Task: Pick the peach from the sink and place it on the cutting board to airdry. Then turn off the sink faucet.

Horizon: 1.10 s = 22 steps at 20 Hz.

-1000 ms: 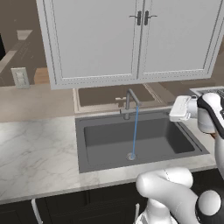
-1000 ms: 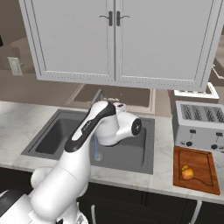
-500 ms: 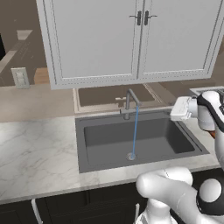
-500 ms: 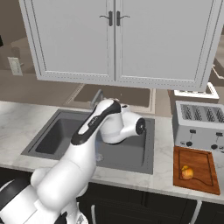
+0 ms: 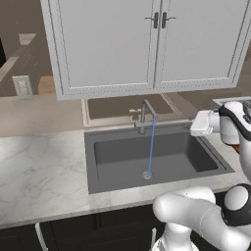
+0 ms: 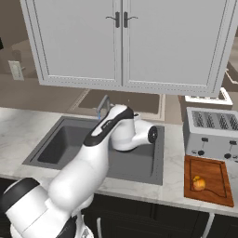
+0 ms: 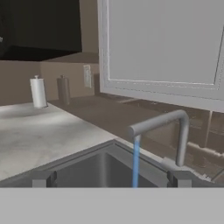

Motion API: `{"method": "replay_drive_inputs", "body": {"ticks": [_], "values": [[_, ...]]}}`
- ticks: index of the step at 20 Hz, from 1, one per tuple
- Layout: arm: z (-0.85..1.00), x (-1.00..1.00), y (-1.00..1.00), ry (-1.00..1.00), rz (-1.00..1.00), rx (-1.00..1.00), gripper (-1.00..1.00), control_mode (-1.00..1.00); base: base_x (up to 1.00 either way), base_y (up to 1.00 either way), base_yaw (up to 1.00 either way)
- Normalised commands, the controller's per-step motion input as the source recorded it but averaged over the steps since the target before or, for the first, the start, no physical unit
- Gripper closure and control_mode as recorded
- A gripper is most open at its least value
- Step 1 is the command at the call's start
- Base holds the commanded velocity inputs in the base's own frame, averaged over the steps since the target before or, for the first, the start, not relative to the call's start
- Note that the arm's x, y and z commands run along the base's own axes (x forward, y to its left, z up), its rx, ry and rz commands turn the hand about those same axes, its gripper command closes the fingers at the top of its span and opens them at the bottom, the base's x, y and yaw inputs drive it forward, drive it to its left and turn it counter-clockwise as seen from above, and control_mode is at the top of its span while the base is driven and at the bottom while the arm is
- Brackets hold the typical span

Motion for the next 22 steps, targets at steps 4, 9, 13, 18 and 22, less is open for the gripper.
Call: {"method": "replay_drive_inputs", "body": {"ticks": [4, 9, 13, 18, 22], "values": [[-0.07, 0.09, 0.00, 0.00, 0.00, 0.00, -1.00, -1.00, 0.00, 0.00, 0.00], [-0.09, 0.11, 0.00, 0.00, 0.00, 0.00, -1.00, -1.00, 0.00, 0.00, 0.00], [-0.12, 0.12, 0.00, 0.00, 0.00, 0.00, -1.00, -1.00, 0.00, 0.00, 0.00], [-0.05, 0.06, 0.00, 0.02, 0.00, -0.02, -1.00, -1.00, 0.00, 0.00, 0.00], [-0.02, 0.05, 0.00, 0.04, 0.00, -0.06, -1.00, -1.00, 0.00, 0.00, 0.00]]}}
